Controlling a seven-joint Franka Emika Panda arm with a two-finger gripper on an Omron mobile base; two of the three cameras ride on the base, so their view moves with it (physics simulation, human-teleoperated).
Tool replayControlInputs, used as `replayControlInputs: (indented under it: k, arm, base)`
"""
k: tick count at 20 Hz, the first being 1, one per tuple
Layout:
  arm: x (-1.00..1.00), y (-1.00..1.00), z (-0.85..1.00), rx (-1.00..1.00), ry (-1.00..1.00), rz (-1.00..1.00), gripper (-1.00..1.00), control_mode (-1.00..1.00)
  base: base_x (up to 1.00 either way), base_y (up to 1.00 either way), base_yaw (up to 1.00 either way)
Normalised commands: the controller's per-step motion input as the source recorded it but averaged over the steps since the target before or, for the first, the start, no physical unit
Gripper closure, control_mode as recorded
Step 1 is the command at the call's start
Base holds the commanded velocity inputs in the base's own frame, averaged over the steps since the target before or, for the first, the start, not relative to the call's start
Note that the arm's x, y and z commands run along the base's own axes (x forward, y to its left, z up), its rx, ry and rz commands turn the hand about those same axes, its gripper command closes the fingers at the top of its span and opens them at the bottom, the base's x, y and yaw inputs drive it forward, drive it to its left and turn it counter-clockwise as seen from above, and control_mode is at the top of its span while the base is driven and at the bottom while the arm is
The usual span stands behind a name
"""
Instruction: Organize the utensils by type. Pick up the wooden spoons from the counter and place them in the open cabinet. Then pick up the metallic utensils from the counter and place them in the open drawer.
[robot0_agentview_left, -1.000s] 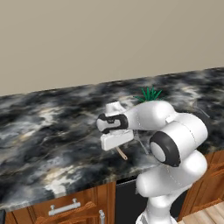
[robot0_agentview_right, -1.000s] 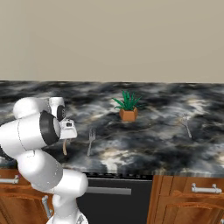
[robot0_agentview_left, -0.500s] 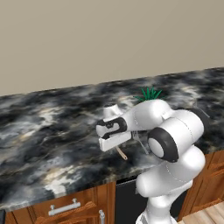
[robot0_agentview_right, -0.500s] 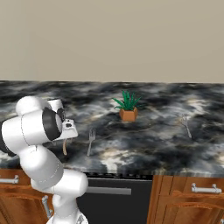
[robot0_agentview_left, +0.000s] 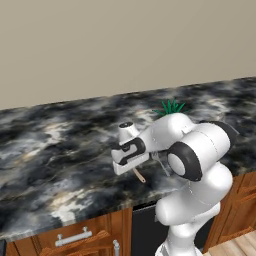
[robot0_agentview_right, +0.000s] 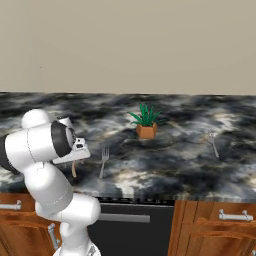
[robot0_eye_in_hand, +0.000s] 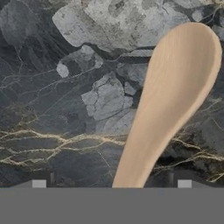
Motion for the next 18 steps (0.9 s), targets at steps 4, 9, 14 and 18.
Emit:
replayControlInputs:
  k: [4, 9, 14, 18]
  arm:
    - [0.00, 0.00, -0.22, 0.01, -0.09, 0.00, 1.00, -1.00]
    - [-0.01, -0.03, 0.00, 0.02, 0.03, 0.00, 1.00, -1.00]
    - [-0.01, -0.12, 0.17, 0.03, 0.18, 0.00, 1.00, -1.00]
    - [0.00, -0.08, 0.16, 0.02, 0.21, 0.01, 1.00, -1.00]
  base:
    - [0.00, 0.00, 0.00]
    - [0.00, 0.00, 0.00]
    - [0.00, 0.00, 0.00]
    - [0.00, 0.00, 0.00]
